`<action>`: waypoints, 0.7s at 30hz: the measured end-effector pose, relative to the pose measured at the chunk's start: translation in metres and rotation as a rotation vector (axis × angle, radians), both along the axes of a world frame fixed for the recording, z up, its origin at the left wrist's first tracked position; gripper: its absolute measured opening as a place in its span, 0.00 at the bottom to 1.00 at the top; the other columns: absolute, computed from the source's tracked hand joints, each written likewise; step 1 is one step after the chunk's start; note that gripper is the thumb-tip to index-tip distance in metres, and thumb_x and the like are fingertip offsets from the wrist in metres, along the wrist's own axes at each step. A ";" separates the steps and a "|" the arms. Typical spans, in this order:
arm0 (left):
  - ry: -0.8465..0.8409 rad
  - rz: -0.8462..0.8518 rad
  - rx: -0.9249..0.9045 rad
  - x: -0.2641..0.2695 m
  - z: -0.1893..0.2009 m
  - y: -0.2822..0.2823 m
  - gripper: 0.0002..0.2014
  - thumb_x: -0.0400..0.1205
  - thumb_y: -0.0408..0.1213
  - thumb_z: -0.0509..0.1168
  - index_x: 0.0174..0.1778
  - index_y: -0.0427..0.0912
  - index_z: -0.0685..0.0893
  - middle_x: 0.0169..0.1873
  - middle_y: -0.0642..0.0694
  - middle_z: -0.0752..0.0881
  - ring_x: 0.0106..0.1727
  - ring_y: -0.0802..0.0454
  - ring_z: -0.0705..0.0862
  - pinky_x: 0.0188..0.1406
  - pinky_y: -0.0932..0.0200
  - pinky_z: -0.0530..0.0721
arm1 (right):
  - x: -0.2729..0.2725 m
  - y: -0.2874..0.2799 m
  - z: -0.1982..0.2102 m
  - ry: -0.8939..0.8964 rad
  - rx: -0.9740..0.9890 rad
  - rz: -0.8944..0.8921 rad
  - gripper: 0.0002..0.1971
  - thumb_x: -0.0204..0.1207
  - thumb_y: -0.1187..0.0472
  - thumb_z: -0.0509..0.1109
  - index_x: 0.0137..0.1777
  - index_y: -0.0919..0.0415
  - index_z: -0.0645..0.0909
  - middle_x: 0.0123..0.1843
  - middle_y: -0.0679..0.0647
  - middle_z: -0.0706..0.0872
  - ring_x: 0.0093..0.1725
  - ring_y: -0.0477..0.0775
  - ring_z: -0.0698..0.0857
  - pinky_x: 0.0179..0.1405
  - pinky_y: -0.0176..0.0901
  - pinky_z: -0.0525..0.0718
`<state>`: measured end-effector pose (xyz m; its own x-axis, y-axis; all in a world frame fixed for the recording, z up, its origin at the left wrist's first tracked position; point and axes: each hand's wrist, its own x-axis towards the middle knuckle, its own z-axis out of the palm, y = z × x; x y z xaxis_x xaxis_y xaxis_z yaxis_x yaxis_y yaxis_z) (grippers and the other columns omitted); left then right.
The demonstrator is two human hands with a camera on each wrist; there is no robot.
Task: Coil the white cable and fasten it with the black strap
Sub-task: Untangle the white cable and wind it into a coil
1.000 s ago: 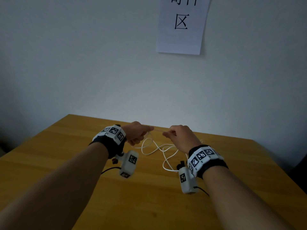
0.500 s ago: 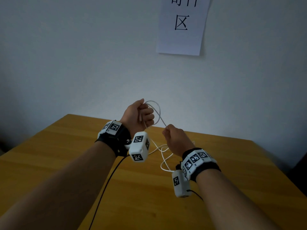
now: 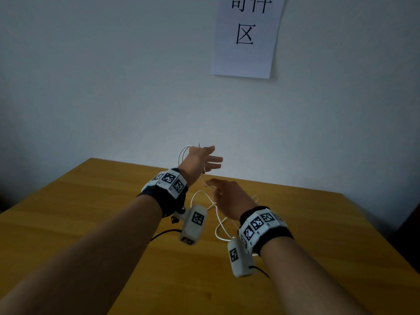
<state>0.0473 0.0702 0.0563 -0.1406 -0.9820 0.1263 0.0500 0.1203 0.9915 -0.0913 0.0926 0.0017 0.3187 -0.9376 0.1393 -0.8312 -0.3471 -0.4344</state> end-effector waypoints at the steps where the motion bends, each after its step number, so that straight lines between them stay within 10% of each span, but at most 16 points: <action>1: -0.046 0.009 0.003 0.000 -0.003 -0.001 0.23 0.88 0.43 0.56 0.71 0.28 0.65 0.62 0.29 0.85 0.59 0.35 0.87 0.67 0.40 0.80 | 0.000 0.001 0.001 -0.006 0.001 0.014 0.22 0.87 0.62 0.58 0.75 0.40 0.78 0.64 0.57 0.90 0.57 0.58 0.89 0.61 0.58 0.88; 7: -0.686 0.107 -0.108 0.006 -0.022 0.001 0.26 0.80 0.64 0.54 0.54 0.42 0.68 0.50 0.42 0.87 0.48 0.46 0.86 0.50 0.42 0.86 | 0.000 0.002 0.006 -0.070 0.000 0.055 0.16 0.88 0.61 0.63 0.70 0.46 0.84 0.40 0.39 0.81 0.37 0.39 0.82 0.49 0.46 0.84; 10: -0.984 0.166 -0.170 0.008 -0.031 0.001 0.28 0.81 0.66 0.48 0.55 0.41 0.69 0.46 0.42 0.85 0.44 0.43 0.85 0.48 0.43 0.83 | 0.003 0.006 0.013 -0.037 -0.002 0.031 0.11 0.88 0.60 0.64 0.65 0.57 0.84 0.43 0.46 0.85 0.41 0.47 0.85 0.48 0.45 0.85; 18: -1.297 0.167 -0.187 0.016 -0.038 -0.005 0.42 0.77 0.72 0.36 0.61 0.38 0.74 0.46 0.39 0.84 0.45 0.42 0.83 0.49 0.46 0.83 | -0.004 0.006 0.014 0.012 -0.029 0.041 0.16 0.79 0.68 0.70 0.66 0.59 0.85 0.47 0.46 0.86 0.45 0.45 0.84 0.48 0.38 0.83; 21: -1.373 0.128 -0.170 0.016 -0.039 -0.007 0.38 0.77 0.73 0.36 0.46 0.41 0.75 0.36 0.44 0.83 0.36 0.47 0.82 0.43 0.48 0.84 | -0.006 0.001 0.012 0.067 -0.036 0.026 0.17 0.77 0.73 0.69 0.62 0.57 0.87 0.42 0.39 0.82 0.42 0.42 0.82 0.52 0.42 0.86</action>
<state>0.0637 0.0631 0.0177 -0.1594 -0.9840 0.0792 -0.9623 0.1728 0.2101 -0.0968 0.0936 0.0135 0.3523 -0.9237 0.1504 -0.8486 -0.3831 -0.3647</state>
